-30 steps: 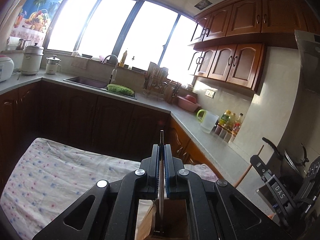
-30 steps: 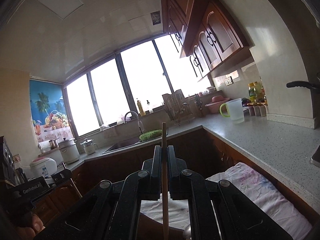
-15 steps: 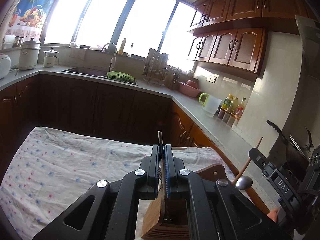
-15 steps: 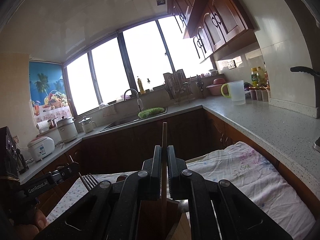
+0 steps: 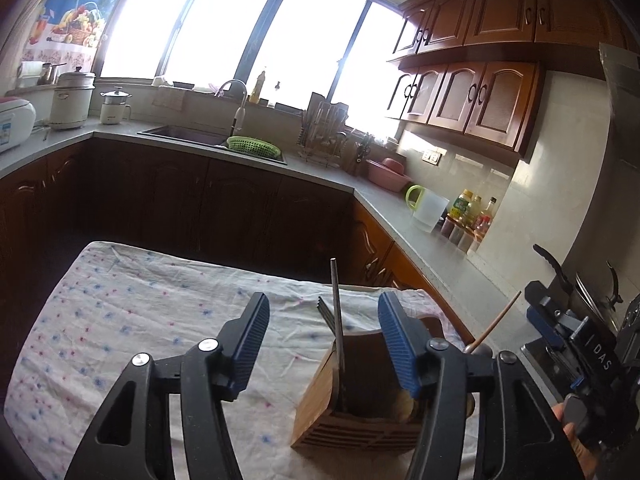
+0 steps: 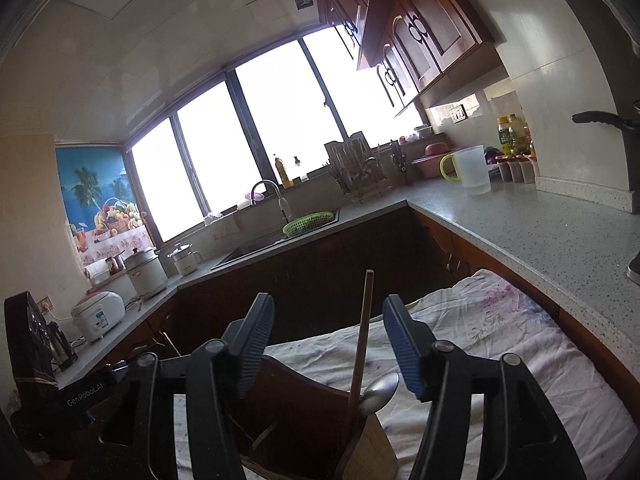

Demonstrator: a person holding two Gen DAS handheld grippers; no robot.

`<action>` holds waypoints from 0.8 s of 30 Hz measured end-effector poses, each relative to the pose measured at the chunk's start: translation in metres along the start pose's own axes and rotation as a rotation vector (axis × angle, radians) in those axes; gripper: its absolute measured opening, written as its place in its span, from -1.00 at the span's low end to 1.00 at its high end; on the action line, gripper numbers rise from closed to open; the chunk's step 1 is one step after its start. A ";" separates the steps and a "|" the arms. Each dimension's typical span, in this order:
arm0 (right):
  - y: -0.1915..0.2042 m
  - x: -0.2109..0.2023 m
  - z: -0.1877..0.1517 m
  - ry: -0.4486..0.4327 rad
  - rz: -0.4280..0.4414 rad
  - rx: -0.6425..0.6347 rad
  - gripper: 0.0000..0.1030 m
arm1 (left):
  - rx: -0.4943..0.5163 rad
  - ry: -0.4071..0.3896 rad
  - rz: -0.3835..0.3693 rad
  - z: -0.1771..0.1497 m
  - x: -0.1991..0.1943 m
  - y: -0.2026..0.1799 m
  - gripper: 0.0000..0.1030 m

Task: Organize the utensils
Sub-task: 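Insert the metal chopstick into the holder with the left tool while the right tool drops the wooden one in, then grasp a wooden chopstick with the left tool while the right tool grasps metal chopsticks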

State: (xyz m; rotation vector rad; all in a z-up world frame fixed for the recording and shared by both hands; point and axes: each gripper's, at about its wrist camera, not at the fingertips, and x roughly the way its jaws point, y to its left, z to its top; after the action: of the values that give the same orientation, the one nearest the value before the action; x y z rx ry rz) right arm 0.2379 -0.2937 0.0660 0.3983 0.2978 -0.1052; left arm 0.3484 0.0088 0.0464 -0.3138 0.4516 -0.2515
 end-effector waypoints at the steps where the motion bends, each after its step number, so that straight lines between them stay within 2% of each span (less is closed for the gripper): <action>1: 0.001 -0.005 0.002 -0.003 0.004 0.004 0.33 | -0.003 -0.002 0.000 -0.003 -0.008 0.001 0.21; 3: 0.001 -0.016 0.005 -0.004 0.011 0.012 0.49 | -0.009 -0.003 0.016 -0.009 -0.026 0.005 0.42; 4: 0.002 -0.022 0.005 -0.003 0.014 0.017 0.59 | -0.012 -0.005 0.027 -0.013 -0.035 0.008 0.45; 8: 0.001 -0.049 -0.002 0.011 0.024 0.027 0.75 | -0.028 0.014 0.048 -0.031 -0.069 0.017 0.46; 16: -0.003 -0.096 -0.049 0.116 0.016 0.020 0.78 | -0.066 0.088 0.095 -0.068 -0.127 0.030 0.46; 24: -0.007 -0.129 -0.103 0.250 0.000 0.034 0.78 | -0.105 0.189 0.114 -0.104 -0.157 0.028 0.46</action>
State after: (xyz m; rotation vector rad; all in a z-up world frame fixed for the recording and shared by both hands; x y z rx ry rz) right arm 0.0864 -0.2536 0.0127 0.4457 0.5431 -0.0609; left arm 0.1684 0.0573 0.0079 -0.3670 0.6688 -0.1469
